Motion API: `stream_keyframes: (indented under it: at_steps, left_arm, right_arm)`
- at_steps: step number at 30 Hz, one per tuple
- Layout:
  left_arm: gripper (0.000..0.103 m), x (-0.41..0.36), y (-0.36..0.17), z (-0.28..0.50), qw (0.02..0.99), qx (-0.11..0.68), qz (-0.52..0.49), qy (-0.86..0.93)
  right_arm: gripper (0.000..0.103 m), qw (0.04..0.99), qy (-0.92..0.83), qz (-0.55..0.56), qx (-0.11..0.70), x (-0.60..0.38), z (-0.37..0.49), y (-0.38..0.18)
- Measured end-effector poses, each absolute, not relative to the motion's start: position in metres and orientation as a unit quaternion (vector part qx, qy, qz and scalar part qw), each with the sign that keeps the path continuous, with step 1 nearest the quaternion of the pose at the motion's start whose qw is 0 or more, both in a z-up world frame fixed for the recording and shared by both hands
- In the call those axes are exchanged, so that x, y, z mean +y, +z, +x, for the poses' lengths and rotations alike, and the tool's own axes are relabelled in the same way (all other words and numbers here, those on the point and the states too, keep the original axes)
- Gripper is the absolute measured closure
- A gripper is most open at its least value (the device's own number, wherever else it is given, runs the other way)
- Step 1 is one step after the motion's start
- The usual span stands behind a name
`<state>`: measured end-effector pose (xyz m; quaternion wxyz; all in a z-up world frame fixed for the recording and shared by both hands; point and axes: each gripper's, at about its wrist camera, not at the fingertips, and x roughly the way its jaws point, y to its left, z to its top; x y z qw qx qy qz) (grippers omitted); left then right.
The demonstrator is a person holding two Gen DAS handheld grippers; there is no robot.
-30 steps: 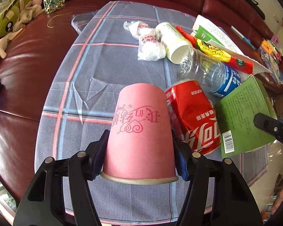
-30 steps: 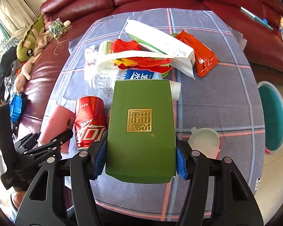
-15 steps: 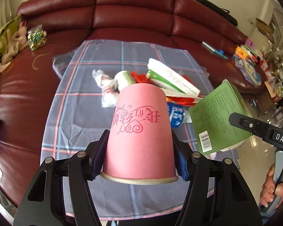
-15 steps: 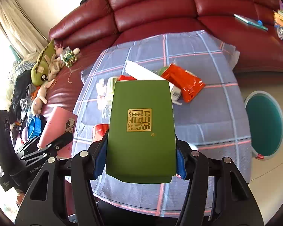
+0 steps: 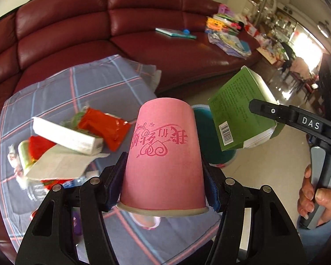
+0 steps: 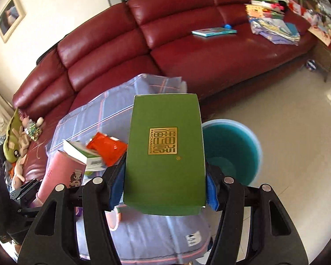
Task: Collect trash
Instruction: 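Carry both items over the teal bin and open both tools to drop them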
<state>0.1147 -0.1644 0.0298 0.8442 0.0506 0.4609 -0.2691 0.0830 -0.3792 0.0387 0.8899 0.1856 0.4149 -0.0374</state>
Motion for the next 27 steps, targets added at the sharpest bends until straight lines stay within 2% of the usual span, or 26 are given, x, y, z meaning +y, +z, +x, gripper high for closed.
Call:
stream_keyframes:
  at_steps: [9,16,19,24,27]
  left_arm:
    - [0.04,-0.286,-0.026,0.163,0.798,0.51,0.089,-0.308]
    - [0.039,-0.336,-0.067,0.186,0.772,0.546,0.1,-0.31]
    - [0.035,-0.348,-0.08,0.195,0.765,0.557,0.106,-0.304]
    - [0.016,-0.353,-0.088,0.199,0.77,0.556,0.127,-0.286]
    - [0.013,-0.346,-0.09,0.202,0.771,0.561,0.118,-0.279]
  right_arm:
    - [0.046,0.856,-0.1,0.234,0.449,-0.476,0.1,-0.031]
    - [0.045,0.832,-0.108,0.249,0.484,-0.506,0.117,-0.072]
    - [0.045,0.822,-0.108,0.253,0.498,-0.511,0.124,-0.084]
    - [0.041,0.814,-0.104,0.257,0.511,-0.512,0.13,-0.097]
    - [0.035,0.813,-0.101,0.262,0.511,-0.513,0.133,-0.099]
